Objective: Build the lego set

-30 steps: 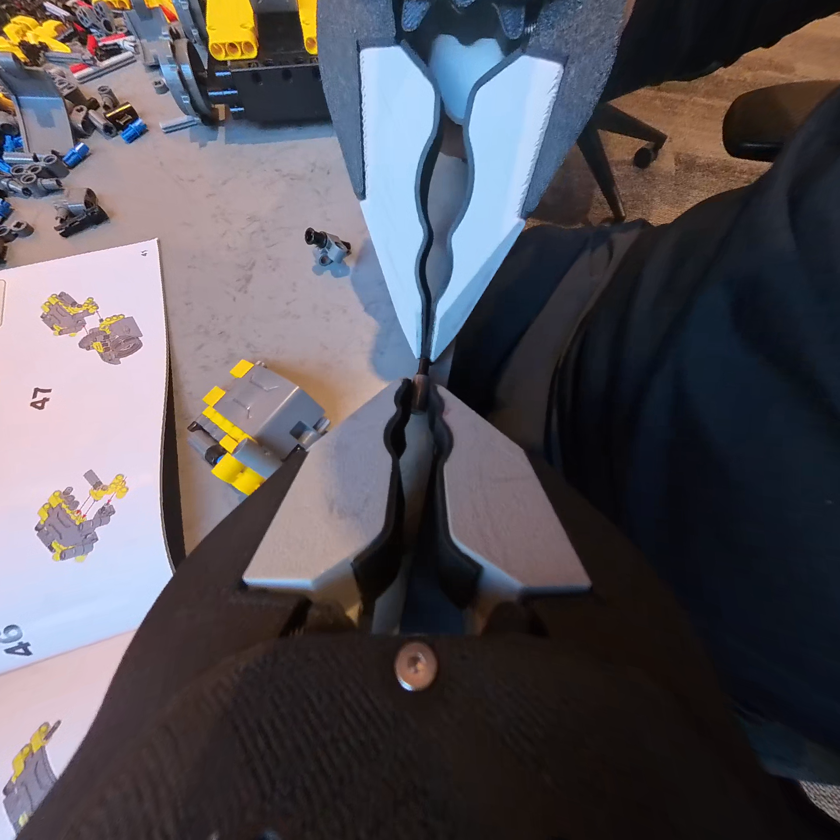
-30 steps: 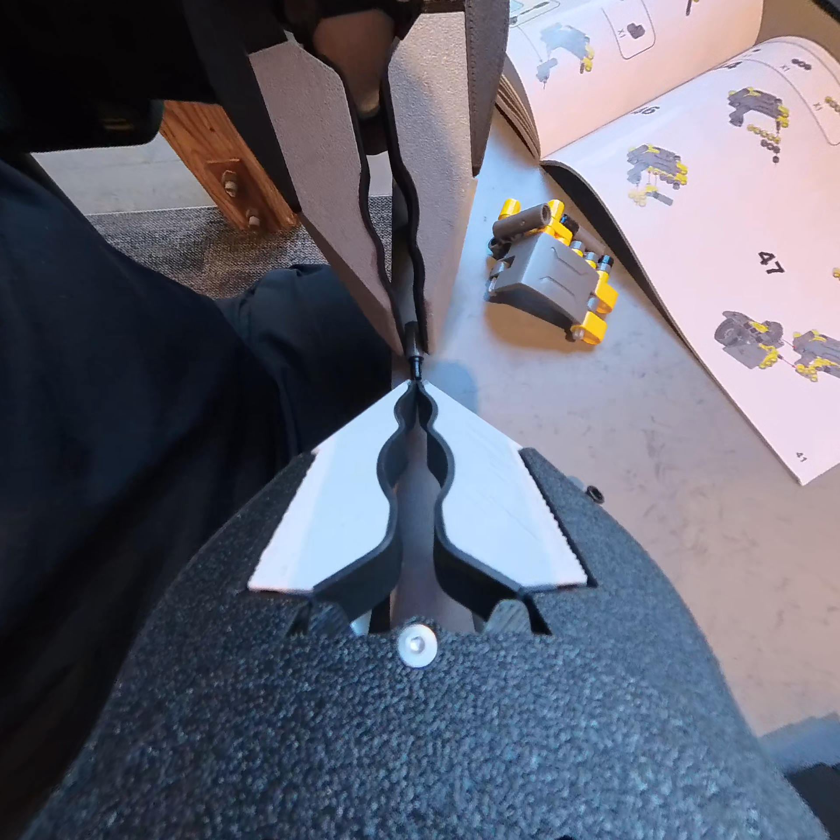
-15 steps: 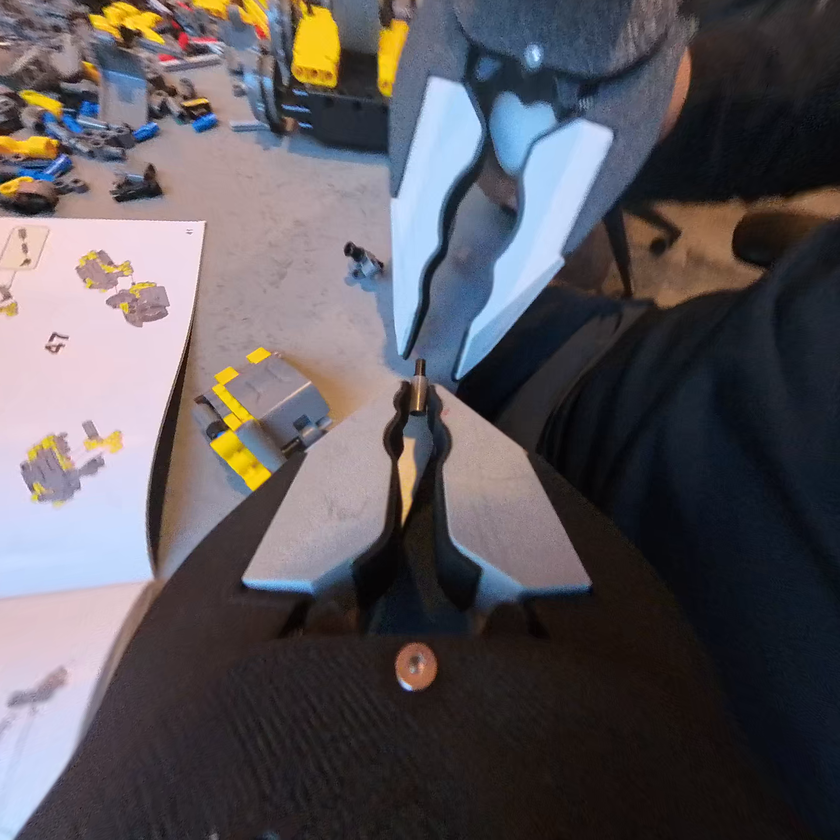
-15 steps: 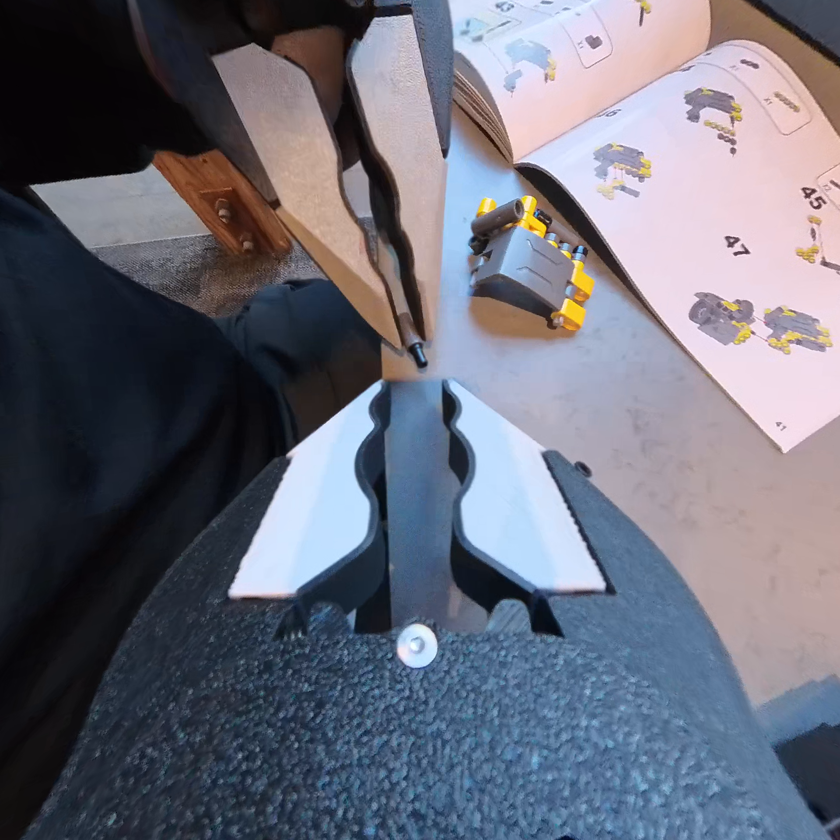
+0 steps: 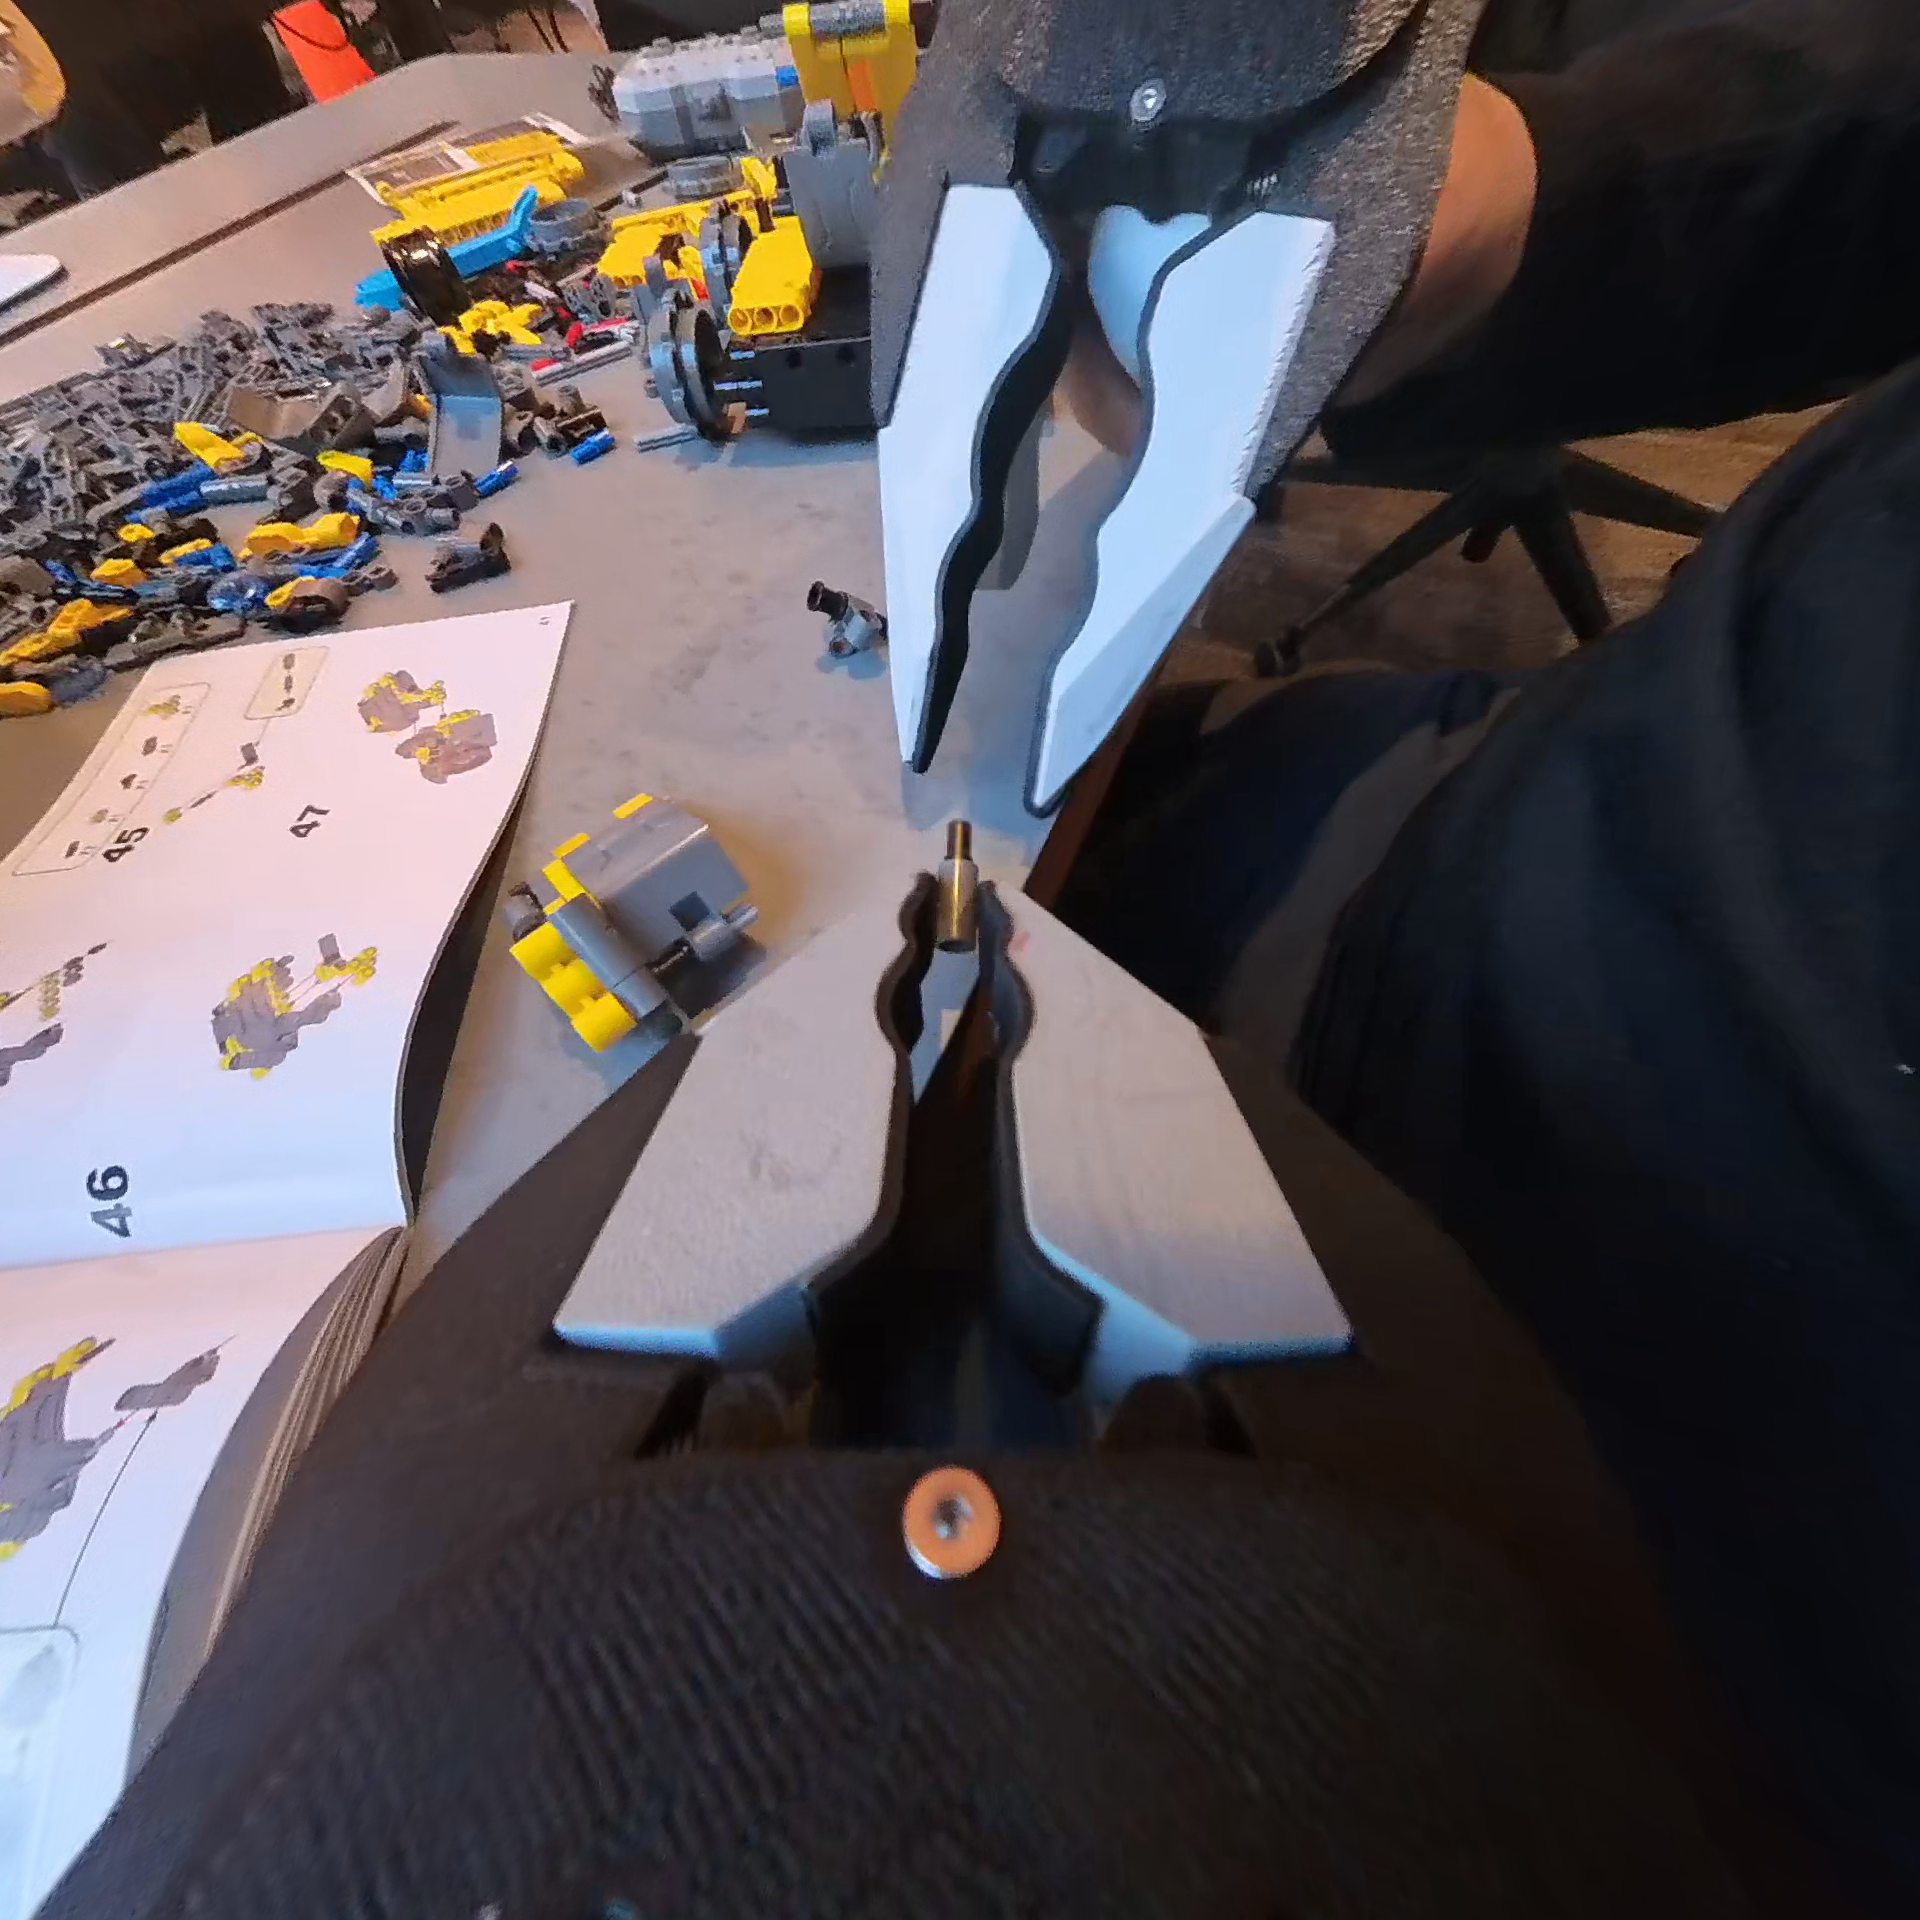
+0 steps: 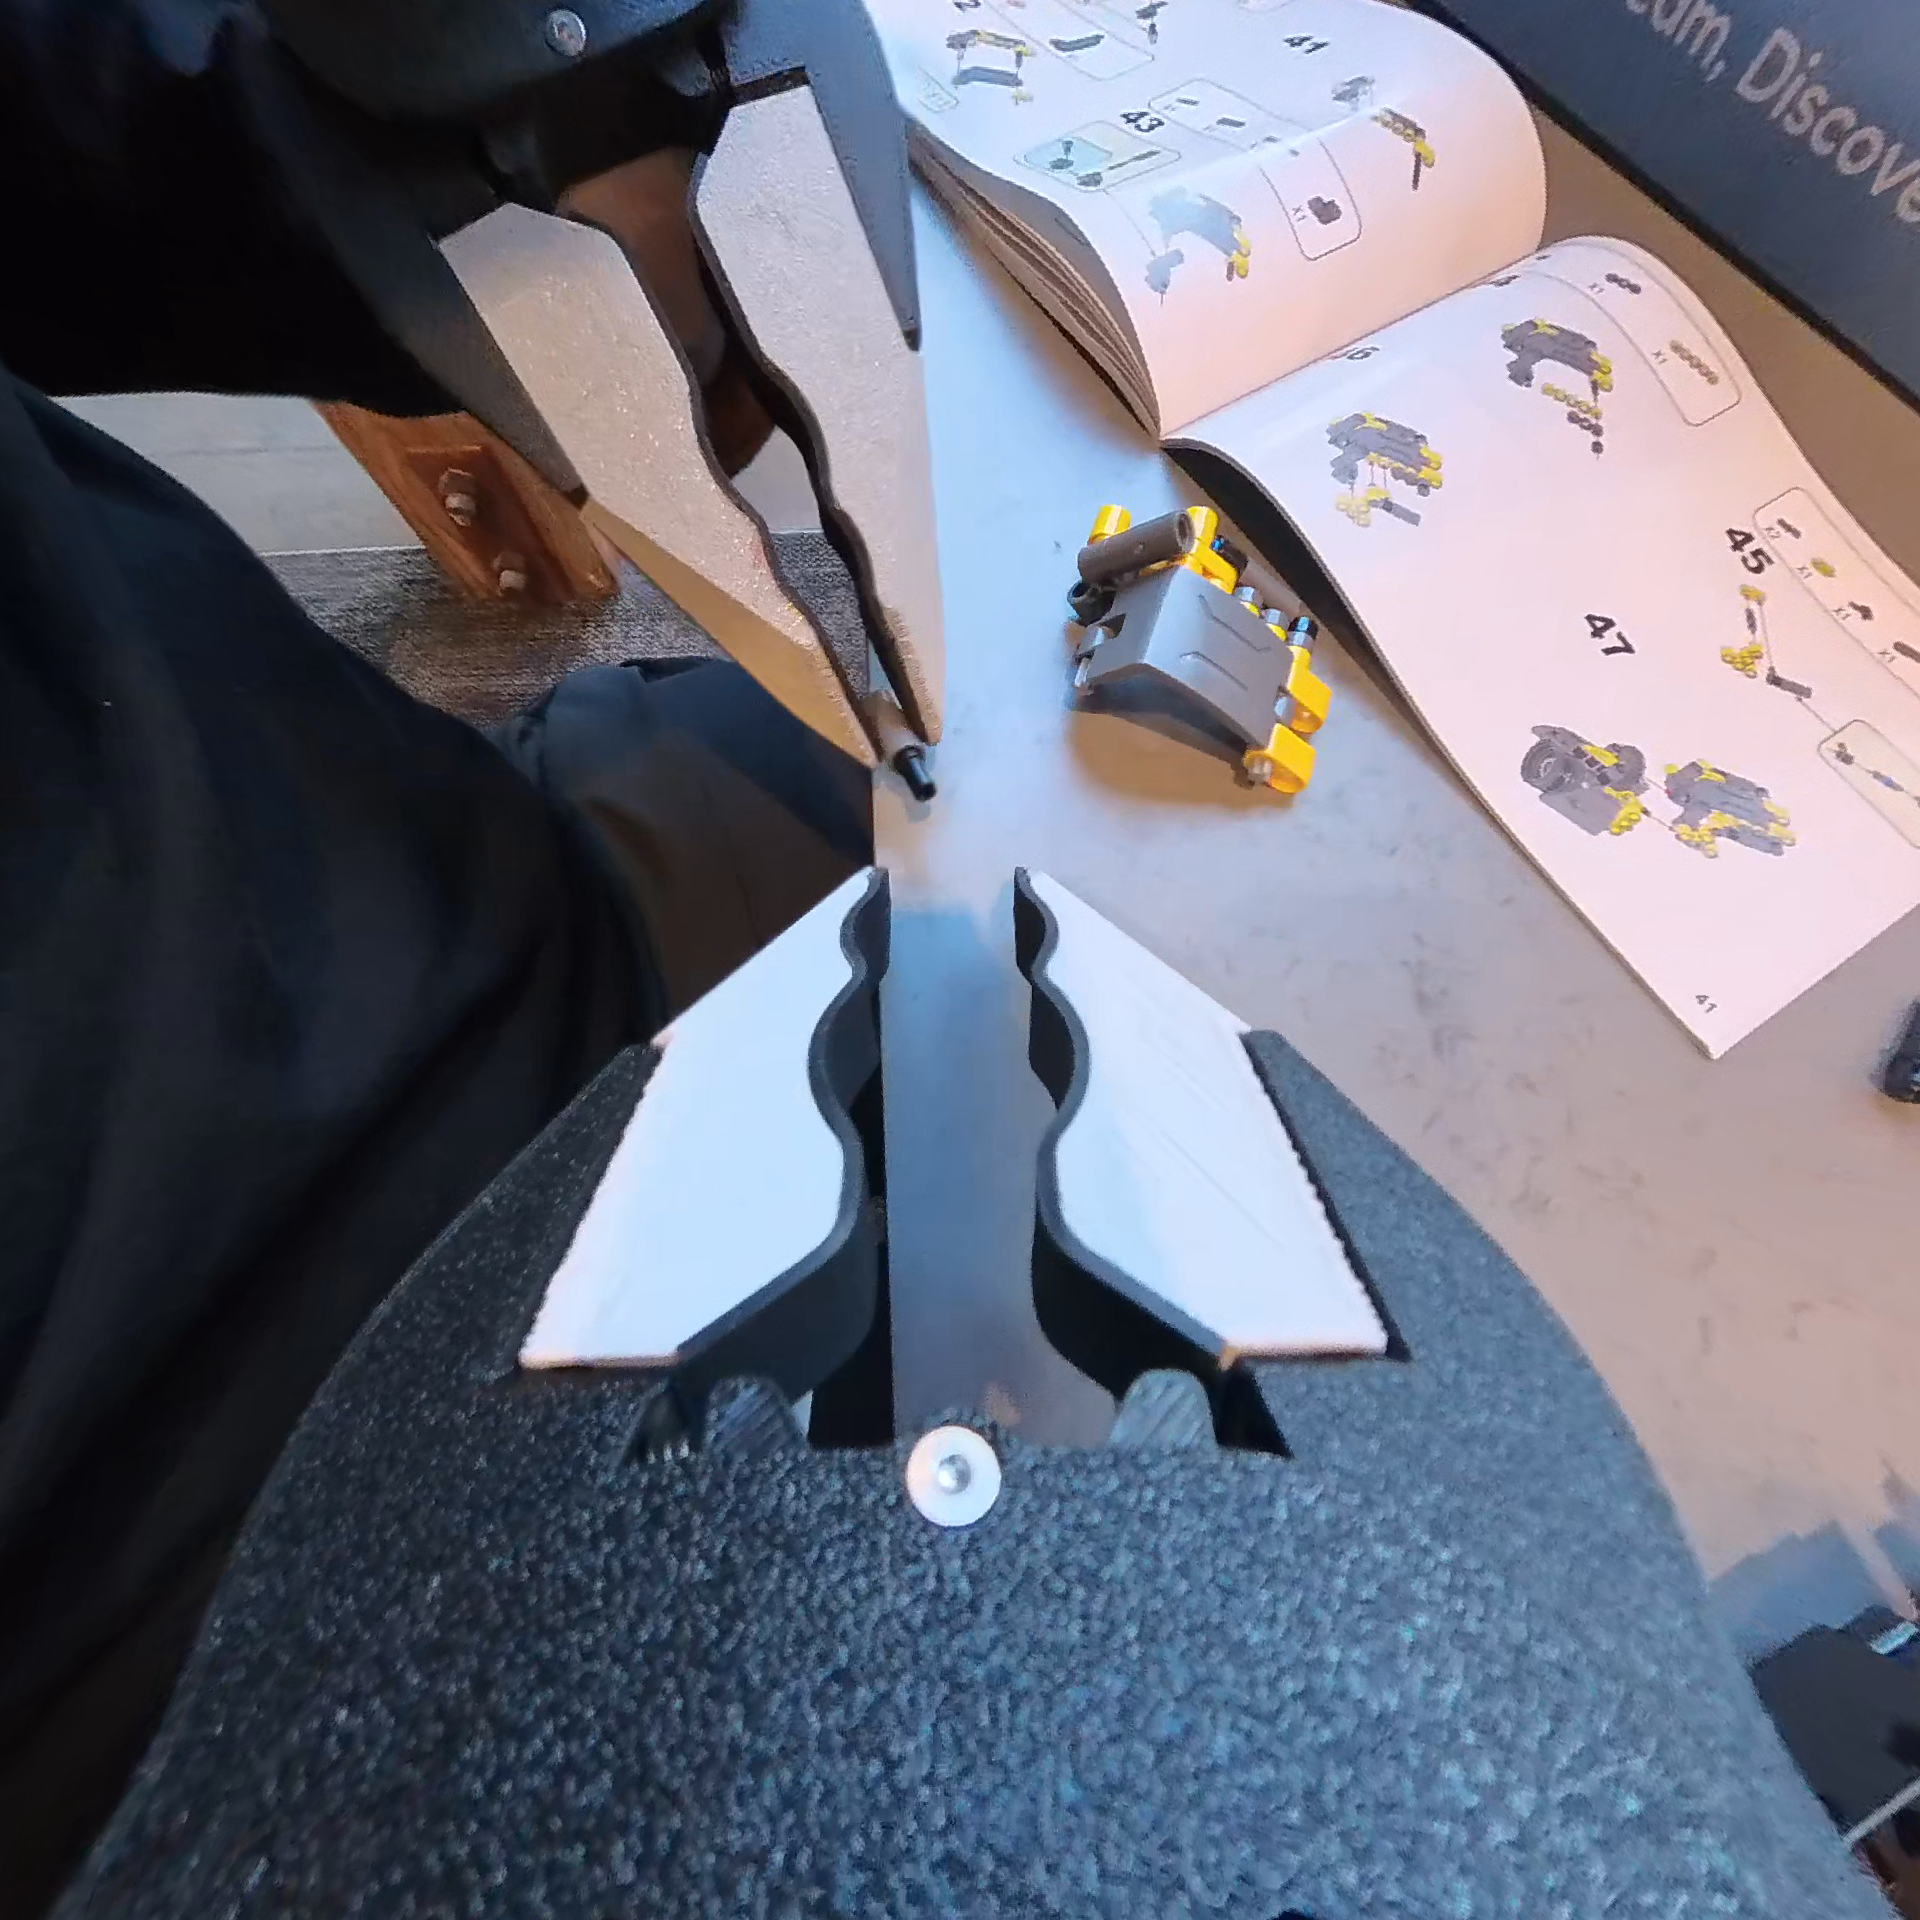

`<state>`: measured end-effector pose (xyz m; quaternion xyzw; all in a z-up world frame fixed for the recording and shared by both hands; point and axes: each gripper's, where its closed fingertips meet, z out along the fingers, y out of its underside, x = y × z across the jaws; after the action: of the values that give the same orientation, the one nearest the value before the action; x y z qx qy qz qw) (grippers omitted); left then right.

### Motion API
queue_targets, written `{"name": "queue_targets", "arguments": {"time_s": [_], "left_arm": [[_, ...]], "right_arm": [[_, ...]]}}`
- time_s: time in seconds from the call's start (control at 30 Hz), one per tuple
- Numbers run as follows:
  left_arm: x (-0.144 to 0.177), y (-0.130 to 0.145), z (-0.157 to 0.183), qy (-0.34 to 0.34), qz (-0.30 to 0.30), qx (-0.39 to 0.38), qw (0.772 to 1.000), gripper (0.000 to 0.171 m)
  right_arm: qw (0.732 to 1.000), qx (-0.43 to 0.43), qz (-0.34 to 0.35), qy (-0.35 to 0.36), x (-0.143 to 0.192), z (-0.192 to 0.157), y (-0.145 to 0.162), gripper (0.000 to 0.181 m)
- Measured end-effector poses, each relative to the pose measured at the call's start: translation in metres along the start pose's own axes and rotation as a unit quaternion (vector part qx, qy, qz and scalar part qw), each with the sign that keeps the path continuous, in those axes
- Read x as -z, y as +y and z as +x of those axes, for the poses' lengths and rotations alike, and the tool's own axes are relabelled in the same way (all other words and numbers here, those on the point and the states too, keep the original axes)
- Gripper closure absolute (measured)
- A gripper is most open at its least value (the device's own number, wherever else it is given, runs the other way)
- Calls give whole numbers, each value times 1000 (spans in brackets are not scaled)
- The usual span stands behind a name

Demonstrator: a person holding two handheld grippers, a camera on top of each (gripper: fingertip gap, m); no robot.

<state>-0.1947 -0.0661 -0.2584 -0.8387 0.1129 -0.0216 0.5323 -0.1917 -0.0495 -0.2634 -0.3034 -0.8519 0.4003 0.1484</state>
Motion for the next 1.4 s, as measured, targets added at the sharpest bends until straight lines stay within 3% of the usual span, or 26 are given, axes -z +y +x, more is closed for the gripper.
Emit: {"name": "queue_targets", "arguments": {"time_s": [0.43, 0.57, 0.7, 0.83, 1.0, 1.2, 1.33, 1.4], "left_arm": [[1, -2, -1, 7, 17, 5, 1000, 165], [3, -10, -5, 1, 34, 18, 999, 165], [1, -13, -9, 2, 38, 49, 998, 165], [-4, -14, -8, 5, 30, 54, 998, 166], [-11, -17, -13, 1, 7, 62, 998, 165], [-23, -18, -12, 13, -39, 50, 998, 165], [-27, -23, -18, -9, -59, 23, 998, 166], [-30, -23, -12, 15, -72, 31, 997, 166]], "right_arm": [[1000, -10, 27, -4, 3, 3, -6, 155], [998, -3, 58, 34, 14, 9, -12, 156], [993, -51, 52, 95, 28, 33, 1, 157], [983, -105, 56, 139, 48, 52, 17, 158], [981, -137, 58, 128, 56, 56, 26, 151], [988, -111, 2, 107, 43, 53, 34, 150], [989, -89, 38, 110, 46, 45, 17, 152], [993, -45, 58, 96, 46, 32, 6, 152]]}}
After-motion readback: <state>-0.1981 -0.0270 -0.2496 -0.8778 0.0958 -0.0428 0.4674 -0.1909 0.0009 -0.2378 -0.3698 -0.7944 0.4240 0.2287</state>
